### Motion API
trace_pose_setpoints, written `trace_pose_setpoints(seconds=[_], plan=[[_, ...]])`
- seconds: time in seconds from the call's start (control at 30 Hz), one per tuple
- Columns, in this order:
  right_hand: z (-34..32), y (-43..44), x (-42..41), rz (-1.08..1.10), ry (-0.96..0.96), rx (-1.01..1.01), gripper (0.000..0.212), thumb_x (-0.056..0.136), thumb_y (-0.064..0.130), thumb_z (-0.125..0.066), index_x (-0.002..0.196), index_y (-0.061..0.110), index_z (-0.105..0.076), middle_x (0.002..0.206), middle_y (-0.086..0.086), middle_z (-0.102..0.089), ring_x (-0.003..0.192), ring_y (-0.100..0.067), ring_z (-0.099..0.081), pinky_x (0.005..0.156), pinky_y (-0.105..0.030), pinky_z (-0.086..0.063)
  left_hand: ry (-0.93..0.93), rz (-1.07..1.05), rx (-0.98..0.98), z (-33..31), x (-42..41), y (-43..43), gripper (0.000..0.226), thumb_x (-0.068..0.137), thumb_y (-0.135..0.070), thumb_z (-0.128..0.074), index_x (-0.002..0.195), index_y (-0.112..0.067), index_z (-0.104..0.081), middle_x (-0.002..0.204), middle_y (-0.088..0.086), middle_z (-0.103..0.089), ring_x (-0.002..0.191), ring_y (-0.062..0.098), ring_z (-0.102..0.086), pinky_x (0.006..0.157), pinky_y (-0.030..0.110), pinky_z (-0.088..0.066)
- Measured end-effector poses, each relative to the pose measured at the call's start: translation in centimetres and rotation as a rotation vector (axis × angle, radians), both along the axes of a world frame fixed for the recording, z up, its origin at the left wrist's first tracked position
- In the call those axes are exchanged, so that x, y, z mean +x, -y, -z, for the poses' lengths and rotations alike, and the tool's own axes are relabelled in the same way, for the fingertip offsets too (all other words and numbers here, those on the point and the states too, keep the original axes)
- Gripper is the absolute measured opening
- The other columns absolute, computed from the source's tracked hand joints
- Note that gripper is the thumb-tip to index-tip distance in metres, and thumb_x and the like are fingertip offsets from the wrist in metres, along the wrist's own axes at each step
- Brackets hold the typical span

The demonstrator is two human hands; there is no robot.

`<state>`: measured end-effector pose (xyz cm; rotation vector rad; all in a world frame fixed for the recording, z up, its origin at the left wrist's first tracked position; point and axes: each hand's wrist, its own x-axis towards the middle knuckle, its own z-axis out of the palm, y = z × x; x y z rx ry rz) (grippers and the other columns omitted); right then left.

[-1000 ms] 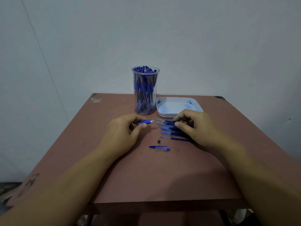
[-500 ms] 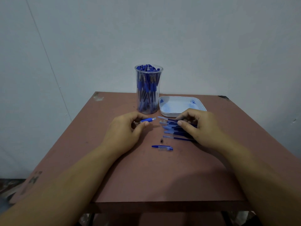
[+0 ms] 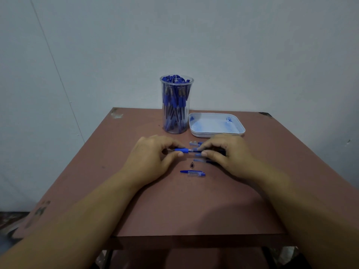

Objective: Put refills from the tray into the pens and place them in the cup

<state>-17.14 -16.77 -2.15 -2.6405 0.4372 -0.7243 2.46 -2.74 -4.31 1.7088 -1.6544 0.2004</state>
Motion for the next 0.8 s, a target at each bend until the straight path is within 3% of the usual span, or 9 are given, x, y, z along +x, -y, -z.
trace_pose_setpoints(seconds=[0.13, 0.2, 0.33, 0.5, 0.7, 0.8], plan=[[0.0, 0.0, -0.1, 0.003, 0.015, -0.043, 0.031, 0.087, 0.043, -0.061, 0.119, 0.046, -0.057, 0.094, 0.027, -0.058, 0.094, 0.001, -0.056, 0.082, -0.019, -0.044, -0.020, -0.032, -0.024, 0.0, 0.0, -0.2, 0.016, 0.088, -0.036, -0.070, 0.104, -0.036, -0.073, 0.079, -0.029, -0.059, 0.075, -0.001, -0.059, 0.070, 0.018, -0.045], [-0.1, 0.3, -0.8, 0.069, 0.078, -0.008, 0.022, 0.087, 0.035, -0.067, 0.103, 0.044, -0.056, 0.090, 0.022, -0.057, 0.089, -0.002, -0.056, 0.078, -0.022, -0.044, -0.026, -0.057, -0.030, 0.0, 0.1, -0.3, 0.017, 0.088, -0.036, -0.070, 0.104, -0.037, -0.073, 0.077, -0.031, -0.057, 0.073, -0.004, -0.058, 0.067, 0.008, -0.039], [-0.2, -0.1, -0.4, 0.061, 0.134, 0.034, 0.031, 0.086, 0.018, -0.071, 0.081, 0.042, -0.054, 0.082, 0.014, -0.062, 0.079, -0.007, -0.056, 0.069, -0.021, -0.041, 0.011, -0.076, -0.057, 0.0, -0.2, -0.3, 0.018, 0.087, -0.036, -0.070, 0.105, -0.035, -0.074, 0.077, -0.026, -0.061, 0.068, -0.002, -0.054, 0.064, 0.005, -0.033], [0.1, -1.0, 0.2, -0.019, 0.107, 0.070, 0.027, 0.089, 0.022, -0.068, 0.105, 0.043, -0.063, 0.093, 0.019, -0.061, 0.087, -0.002, -0.057, 0.075, -0.011, -0.041, 0.094, -0.067, -0.096, 0.0, -0.3, -0.3, 0.018, 0.090, -0.040, -0.063, 0.105, -0.035, -0.071, 0.090, -0.018, -0.070, 0.078, 0.002, -0.057, 0.071, 0.027, -0.042], [0.1, -0.9, 0.3, 0.078, 0.190, 0.138, 0.023, 0.086, 0.020, -0.072, 0.080, 0.038, -0.059, 0.076, 0.012, -0.062, 0.070, -0.007, -0.055, 0.065, -0.017, -0.044, 0.096, -0.064, -0.105, 0.1, -0.2, -0.3, 0.022, 0.090, -0.043, -0.055, 0.104, -0.034, -0.070, 0.092, -0.019, -0.069, 0.081, 0.005, -0.059, 0.073, 0.040, -0.047], [0.2, -1.6, 0.9, 0.016, 0.144, 0.144, 0.023, 0.088, 0.020, -0.069, 0.086, 0.042, -0.062, 0.084, 0.014, -0.063, 0.079, -0.003, -0.057, 0.069, -0.011, -0.041, 0.099, -0.042, -0.090, 0.2, -0.3, -0.1, 0.020, 0.090, -0.043, -0.057, 0.104, -0.034, -0.070, 0.091, -0.019, -0.069, 0.080, 0.005, -0.059, 0.072, 0.042, -0.048]])
